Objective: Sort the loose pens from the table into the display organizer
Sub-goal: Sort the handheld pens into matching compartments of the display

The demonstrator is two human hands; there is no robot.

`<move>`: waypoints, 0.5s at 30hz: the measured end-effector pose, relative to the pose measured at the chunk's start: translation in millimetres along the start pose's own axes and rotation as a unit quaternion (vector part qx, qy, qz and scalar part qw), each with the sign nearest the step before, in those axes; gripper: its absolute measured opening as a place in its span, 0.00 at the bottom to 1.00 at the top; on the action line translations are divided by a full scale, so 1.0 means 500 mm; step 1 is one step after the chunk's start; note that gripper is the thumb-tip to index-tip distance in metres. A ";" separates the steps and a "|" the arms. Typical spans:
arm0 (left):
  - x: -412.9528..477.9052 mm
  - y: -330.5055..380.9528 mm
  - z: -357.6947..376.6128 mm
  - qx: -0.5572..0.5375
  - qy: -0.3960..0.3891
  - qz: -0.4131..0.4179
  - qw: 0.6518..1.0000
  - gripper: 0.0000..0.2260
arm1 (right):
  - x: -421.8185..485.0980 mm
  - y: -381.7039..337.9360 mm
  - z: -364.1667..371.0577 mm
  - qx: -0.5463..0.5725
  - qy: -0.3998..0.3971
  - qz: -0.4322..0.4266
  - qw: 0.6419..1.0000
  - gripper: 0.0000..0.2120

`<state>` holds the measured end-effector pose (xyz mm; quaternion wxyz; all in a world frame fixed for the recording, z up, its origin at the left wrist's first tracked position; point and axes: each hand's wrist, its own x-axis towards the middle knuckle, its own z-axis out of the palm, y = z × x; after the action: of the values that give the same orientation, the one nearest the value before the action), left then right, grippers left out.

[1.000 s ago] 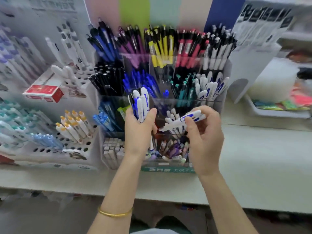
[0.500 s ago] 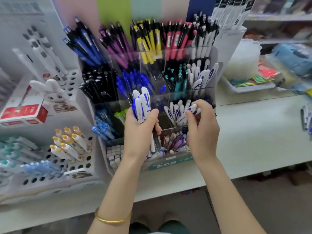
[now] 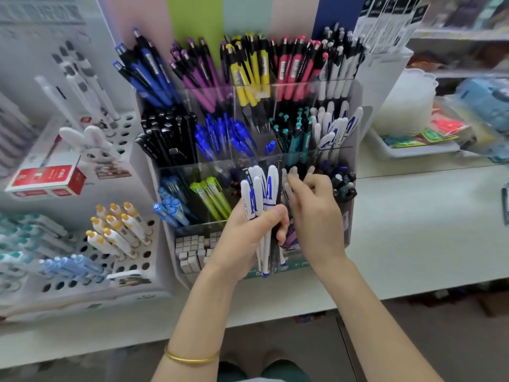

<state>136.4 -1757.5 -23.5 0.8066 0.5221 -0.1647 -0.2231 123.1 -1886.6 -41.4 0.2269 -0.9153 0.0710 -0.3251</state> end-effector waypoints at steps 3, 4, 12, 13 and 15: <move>-0.003 -0.005 -0.003 0.025 -0.009 -0.006 1.000 0.05 | 0.012 -0.014 -0.040 0.120 0.066 0.021 0.990 0.14; -0.004 -0.006 -0.003 0.028 -0.012 -0.009 0.999 0.05 | 0.019 -0.021 -0.057 0.201 0.059 0.044 0.977 0.11; -0.007 -0.003 -0.001 0.024 -0.083 -0.083 0.993 0.14 | 0.060 -0.037 -0.109 0.200 -0.262 0.046 0.943 0.21; -0.007 -0.002 -0.001 0.018 -0.086 -0.095 0.992 0.15 | 0.063 -0.033 -0.109 0.197 -0.288 0.052 0.936 0.20; -0.007 -0.002 -0.001 0.006 -0.086 -0.117 0.989 0.15 | 0.063 -0.031 -0.109 0.221 -0.294 0.068 0.928 0.16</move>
<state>133.6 -1755.5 -24.8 0.7544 0.5218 -0.1726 -0.3588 113.1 -1901.7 21.1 0.4554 -0.8896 -0.0107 -0.0331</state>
